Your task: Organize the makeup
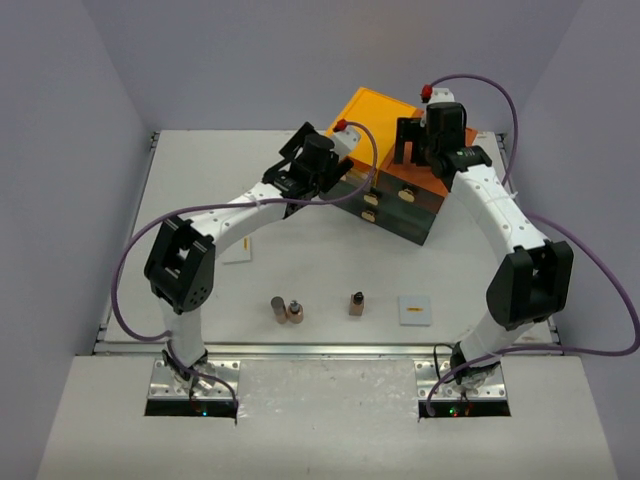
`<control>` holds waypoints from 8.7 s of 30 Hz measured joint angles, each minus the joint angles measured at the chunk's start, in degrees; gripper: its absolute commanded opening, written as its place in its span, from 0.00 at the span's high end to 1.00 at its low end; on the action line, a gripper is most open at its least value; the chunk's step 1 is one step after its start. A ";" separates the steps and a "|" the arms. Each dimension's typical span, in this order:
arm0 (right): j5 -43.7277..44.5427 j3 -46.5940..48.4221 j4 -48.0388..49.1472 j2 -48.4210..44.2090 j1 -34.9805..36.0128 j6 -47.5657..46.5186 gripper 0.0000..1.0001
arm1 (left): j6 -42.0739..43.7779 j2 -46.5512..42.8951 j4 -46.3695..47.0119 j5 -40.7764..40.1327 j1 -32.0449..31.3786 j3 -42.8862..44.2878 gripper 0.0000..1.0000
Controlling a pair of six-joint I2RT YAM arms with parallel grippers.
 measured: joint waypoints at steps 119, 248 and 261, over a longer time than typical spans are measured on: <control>47.63 -15.85 0.89 8.71 35.90 43.95 0.99 | -7.18 -48.97 -9.26 20.26 19.50 -47.06 0.00; 37.35 -46.83 -4.15 -54.01 43.04 25.08 0.09 | -12.78 -4.15 -13.18 23.66 -3.17 3.41 1.00; 37.48 -46.83 -6.50 -50.73 43.04 26.09 0.09 | -11.39 -1.64 -3.38 19.06 -3.19 -3.56 1.00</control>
